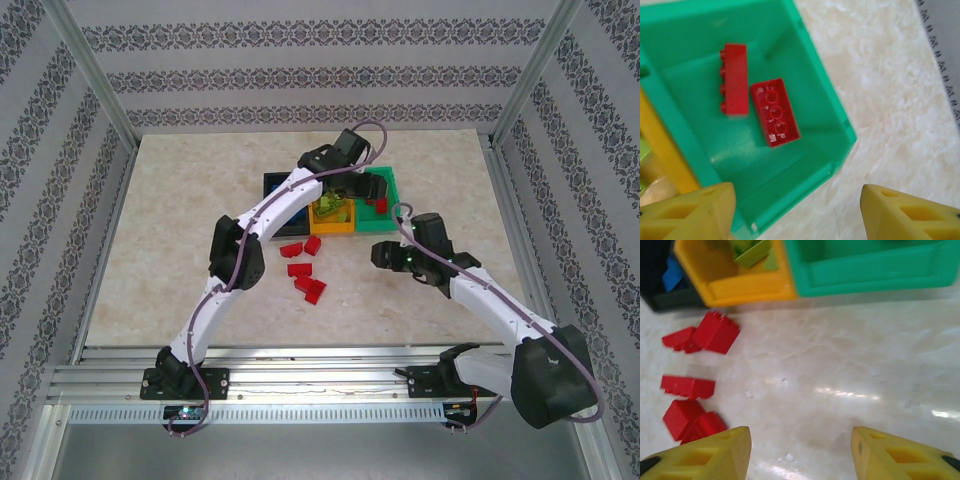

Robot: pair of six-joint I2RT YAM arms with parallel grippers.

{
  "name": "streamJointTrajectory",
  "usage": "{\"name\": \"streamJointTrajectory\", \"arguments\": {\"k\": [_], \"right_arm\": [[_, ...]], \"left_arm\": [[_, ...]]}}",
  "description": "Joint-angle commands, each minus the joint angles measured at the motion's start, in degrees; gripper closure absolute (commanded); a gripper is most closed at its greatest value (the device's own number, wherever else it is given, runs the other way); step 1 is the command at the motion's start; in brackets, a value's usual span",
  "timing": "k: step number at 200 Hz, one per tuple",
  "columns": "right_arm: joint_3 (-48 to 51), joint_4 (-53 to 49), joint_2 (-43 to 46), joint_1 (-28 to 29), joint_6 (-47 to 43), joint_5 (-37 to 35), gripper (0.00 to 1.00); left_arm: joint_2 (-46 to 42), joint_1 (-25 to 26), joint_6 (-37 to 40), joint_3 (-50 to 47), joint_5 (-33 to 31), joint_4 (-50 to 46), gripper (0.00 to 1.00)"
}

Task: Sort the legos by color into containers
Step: Place the lego in the container, then rotate the lego at the bottom-center of the table.

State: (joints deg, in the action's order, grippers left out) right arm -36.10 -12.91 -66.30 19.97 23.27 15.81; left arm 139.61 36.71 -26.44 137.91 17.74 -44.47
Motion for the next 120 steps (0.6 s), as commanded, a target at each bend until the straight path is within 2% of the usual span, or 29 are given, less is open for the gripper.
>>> {"name": "streamJointTrajectory", "arguments": {"k": [1, 30, 60, 93, 101, 120], "right_arm": [[-0.3, 1.66, -2.6, 5.65, -0.37, -0.14, 0.43], [-2.53, 3.28, -7.96, 14.28, -0.82, -1.35, 0.39], [-4.83, 3.99, -12.8, 20.35, -1.76, -2.82, 0.37], [-8.97, 3.04, -19.23, 25.88, -3.31, -5.85, 0.32], [-10.14, 2.29, -20.71, 27.02, -3.69, -7.12, 0.24], [-12.92, 0.63, -23.59, 29.05, -4.02, -10.18, 0.22]], "left_arm": [[-10.68, 0.29, 2.44, -10.95, -2.57, 2.49, 0.33], [-24.58, -0.79, -0.15, -33.75, -3.27, 13.59, 0.33], [-37.75, -2.52, -3.71, -53.33, -3.66, 21.54, 0.33], [-48.85, -3.61, -5.37, -67.44, -5.93, 24.49, 0.33], [-51.17, -3.74, -5.47, -69.94, -6.7, 24.65, 0.33], [-55.8, -3.99, -5.94, -75.4, -8.55, 24.85, 0.33]]}}
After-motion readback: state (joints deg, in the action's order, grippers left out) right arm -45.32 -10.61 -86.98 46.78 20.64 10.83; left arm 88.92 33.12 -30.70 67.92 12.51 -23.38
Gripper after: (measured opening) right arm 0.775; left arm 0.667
